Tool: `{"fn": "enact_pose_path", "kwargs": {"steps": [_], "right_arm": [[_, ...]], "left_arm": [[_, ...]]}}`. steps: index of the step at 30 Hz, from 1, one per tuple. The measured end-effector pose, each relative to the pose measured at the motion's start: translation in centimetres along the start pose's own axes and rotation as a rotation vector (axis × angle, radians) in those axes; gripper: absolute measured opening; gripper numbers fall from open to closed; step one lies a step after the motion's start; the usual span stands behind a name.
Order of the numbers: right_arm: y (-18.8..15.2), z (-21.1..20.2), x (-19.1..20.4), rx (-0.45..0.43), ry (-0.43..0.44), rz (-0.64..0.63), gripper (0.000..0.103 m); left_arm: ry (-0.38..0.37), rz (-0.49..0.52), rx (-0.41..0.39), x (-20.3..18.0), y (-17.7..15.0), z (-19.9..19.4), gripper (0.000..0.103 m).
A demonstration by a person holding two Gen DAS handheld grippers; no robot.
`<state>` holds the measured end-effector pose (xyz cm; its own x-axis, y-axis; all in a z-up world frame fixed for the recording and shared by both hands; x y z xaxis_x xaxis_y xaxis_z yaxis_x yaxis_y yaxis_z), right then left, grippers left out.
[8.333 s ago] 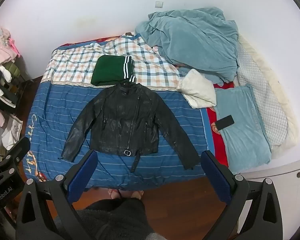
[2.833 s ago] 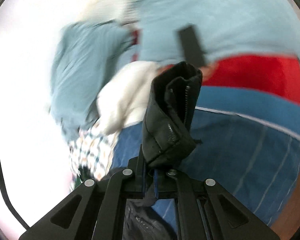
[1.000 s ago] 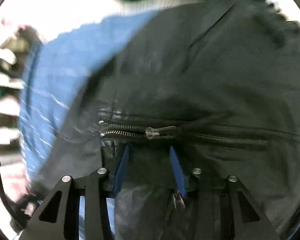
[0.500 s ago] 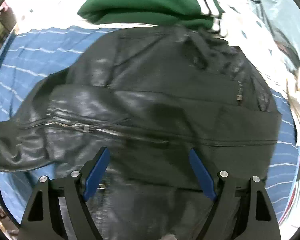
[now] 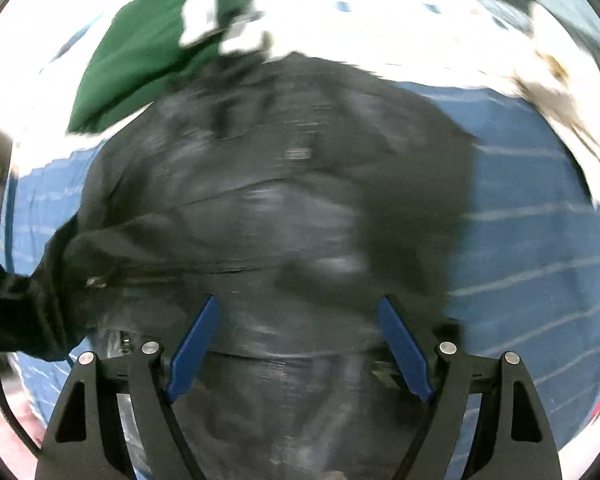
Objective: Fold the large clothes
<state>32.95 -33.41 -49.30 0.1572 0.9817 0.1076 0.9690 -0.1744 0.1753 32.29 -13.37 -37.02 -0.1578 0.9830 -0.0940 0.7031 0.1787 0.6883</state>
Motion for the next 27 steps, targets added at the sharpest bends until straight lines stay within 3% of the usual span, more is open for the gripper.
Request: {"fn": "enact_pose_path", "kwargs": {"steps": [5,10,14,19,27], "right_arm": [[-2.7,-0.8,-9.3,0.018,-0.034,0.110,0.083],[-6.5,0.0,-16.3,0.081,-0.046,0.169,0.083],[-8.9,0.1,-19.8,0.098,-0.012,0.184,0.083],[-10.5,-0.6,-22.0,0.097,0.048,0.171,0.084],[-8.6,-3.5,-21.6,0.069,0.103,0.148,0.084]], "left_arm": [[-0.087,0.137,0.188,-10.6,-6.6,5.0,0.004],[-0.025,0.242,0.330,-14.8,-12.7,9.7,0.005],[0.014,0.272,0.350,-15.4,-14.2,10.6,0.008],[0.004,0.236,0.353,-15.0,-13.9,10.2,0.009],[0.036,0.201,0.338,-14.8,-12.7,9.2,0.014]]}}
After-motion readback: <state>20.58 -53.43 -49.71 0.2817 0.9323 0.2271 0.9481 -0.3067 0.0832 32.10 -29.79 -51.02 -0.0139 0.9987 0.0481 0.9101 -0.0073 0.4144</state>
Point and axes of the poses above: each gripper's, at about its wrist camera, not at the fingertips, and z roughly the way its jaws point, x to its left, y to its top, the point moved 1 cm from there along z, roughly the way its jaws point, and after that the axes turned 9 degrees about -z, right-handed, at the moved point
